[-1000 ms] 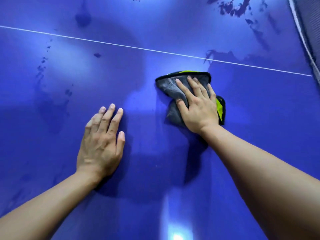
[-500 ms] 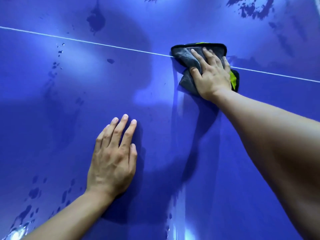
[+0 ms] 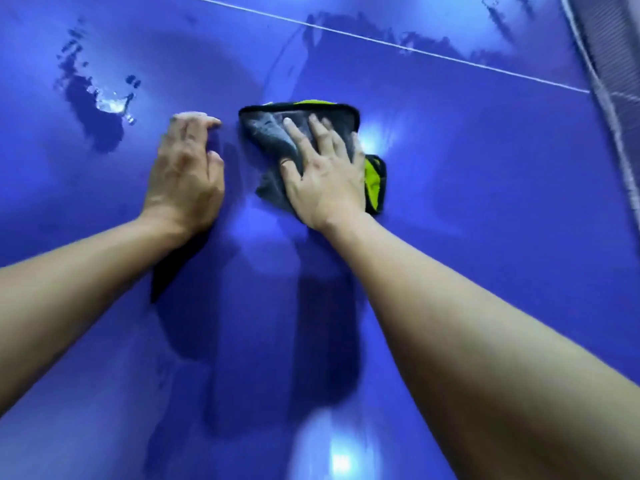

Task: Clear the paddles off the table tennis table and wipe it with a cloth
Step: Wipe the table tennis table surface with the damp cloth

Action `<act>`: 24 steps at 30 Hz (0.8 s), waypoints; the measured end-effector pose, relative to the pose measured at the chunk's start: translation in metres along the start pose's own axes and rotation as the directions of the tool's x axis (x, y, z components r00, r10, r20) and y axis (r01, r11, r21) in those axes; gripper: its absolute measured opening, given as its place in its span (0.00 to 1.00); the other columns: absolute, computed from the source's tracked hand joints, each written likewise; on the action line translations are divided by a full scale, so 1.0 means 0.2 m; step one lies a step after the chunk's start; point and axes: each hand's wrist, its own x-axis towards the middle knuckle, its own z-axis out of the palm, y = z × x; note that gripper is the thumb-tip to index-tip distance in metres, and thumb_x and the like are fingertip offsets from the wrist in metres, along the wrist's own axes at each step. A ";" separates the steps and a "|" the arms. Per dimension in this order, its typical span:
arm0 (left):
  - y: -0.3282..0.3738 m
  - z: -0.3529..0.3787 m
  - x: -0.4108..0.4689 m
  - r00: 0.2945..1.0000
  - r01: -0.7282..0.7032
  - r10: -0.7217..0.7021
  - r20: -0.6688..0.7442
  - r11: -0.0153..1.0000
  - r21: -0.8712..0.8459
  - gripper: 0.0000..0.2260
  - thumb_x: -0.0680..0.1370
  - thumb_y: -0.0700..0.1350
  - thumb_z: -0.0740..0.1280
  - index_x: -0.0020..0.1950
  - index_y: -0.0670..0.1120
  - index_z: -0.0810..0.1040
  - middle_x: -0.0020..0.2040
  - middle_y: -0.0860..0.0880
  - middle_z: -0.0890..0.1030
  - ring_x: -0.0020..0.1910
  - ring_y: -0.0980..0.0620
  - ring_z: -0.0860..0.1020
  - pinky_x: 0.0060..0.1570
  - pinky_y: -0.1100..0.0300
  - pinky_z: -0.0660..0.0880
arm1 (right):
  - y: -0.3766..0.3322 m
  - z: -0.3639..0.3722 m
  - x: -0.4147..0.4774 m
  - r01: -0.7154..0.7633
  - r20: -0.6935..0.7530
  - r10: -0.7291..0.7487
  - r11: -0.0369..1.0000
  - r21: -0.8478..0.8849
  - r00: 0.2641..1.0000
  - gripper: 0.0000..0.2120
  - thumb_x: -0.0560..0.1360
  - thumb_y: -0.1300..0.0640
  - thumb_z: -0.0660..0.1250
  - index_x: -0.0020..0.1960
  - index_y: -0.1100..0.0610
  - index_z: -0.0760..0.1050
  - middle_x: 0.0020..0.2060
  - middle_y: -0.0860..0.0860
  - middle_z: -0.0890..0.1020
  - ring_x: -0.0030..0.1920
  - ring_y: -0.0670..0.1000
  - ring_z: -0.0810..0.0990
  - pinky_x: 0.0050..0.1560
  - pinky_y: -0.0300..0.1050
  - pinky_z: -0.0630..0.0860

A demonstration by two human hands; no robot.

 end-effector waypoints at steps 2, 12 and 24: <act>0.01 -0.07 -0.11 0.997 0.066 -0.066 -0.029 0.998 -0.017 0.20 0.77 0.41 0.55 0.67 0.39 0.72 0.67 0.37 0.71 0.65 0.38 0.70 0.66 0.47 0.66 | -0.09 0.02 -0.24 0.003 -0.008 -0.003 1.000 0.012 1.000 0.29 0.81 0.39 0.51 0.81 0.39 0.56 0.82 0.49 0.59 0.82 0.49 0.53 0.80 0.60 0.45; 0.08 -0.32 -1.04 0.976 0.214 -0.216 -0.025 0.975 -0.063 0.20 0.77 0.41 0.56 0.67 0.38 0.74 0.69 0.39 0.73 0.71 0.41 0.68 0.73 0.50 0.61 | -0.46 0.09 -1.44 0.125 -0.021 -0.123 0.978 0.169 0.992 0.30 0.79 0.42 0.58 0.81 0.44 0.62 0.81 0.53 0.62 0.81 0.51 0.57 0.80 0.62 0.48; 0.23 -0.39 -1.09 0.962 0.268 -0.262 0.071 0.960 -0.085 0.20 0.77 0.43 0.55 0.65 0.39 0.75 0.68 0.39 0.74 0.70 0.40 0.70 0.72 0.46 0.62 | -0.48 0.05 -1.88 0.086 0.046 -0.095 0.981 0.174 0.994 0.36 0.76 0.41 0.63 0.82 0.40 0.56 0.81 0.47 0.59 0.81 0.47 0.55 0.78 0.62 0.54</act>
